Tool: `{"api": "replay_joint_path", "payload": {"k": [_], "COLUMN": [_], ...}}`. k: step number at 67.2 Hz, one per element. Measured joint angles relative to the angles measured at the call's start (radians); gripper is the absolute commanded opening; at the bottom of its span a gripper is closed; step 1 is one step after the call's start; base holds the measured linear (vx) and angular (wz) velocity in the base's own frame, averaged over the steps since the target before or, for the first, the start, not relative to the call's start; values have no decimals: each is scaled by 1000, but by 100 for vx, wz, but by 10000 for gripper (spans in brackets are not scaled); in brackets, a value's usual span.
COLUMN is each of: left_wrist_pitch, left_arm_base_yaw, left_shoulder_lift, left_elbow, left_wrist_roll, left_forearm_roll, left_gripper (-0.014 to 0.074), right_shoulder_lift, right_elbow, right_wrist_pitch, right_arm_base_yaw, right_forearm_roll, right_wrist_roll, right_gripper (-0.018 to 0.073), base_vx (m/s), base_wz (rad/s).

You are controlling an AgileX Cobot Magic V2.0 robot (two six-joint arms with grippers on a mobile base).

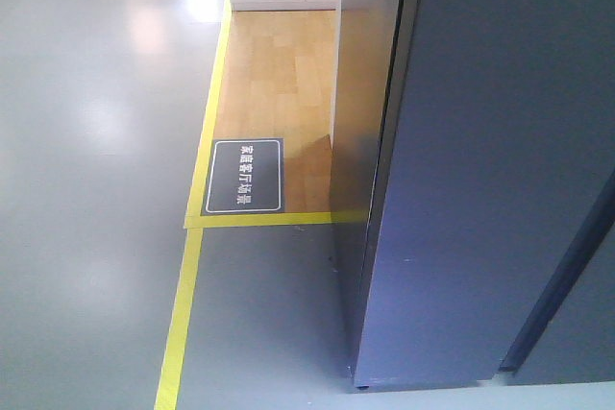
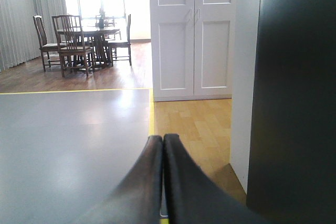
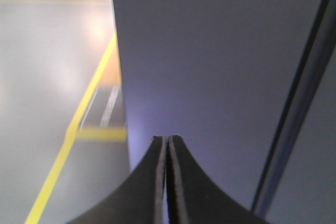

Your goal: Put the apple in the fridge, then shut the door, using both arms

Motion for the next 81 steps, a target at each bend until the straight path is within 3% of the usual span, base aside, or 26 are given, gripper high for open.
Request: {"api": "replay_joint_path", "payload": {"k": [12,25,41,63,81], "left_wrist_pitch": [0,0,0,0,0], "left_arm_base_yaw": [0,0,0,1,1], "left_shoulder_lift": [0,0,0,0,0], "left_elbow": [0,0,0,0,0], "left_wrist_roll": [0,0,0,0,0], "left_forearm_roll": [0,0,0,0,0], "left_gripper": [-6,-6,-6,-6,-6], "right_shoulder_lift": [-83,-165,-213,-213,-213], "right_elbow": [212,373,476,483,483], "right_wrist_pitch": [-323,-501,-553,-627,-621], "right_arm_base_yaw": [-53,-83,-97,-97,-97], "right_forearm_roll": [5,14,14,20,97], "right_wrist_roll": [0,0,0,0,1], "right_gripper": [-3,-3,-3,-3,-3], "base_vx": [0,0,0,0,0], "base_wz": [0,0,0,0,0]}}
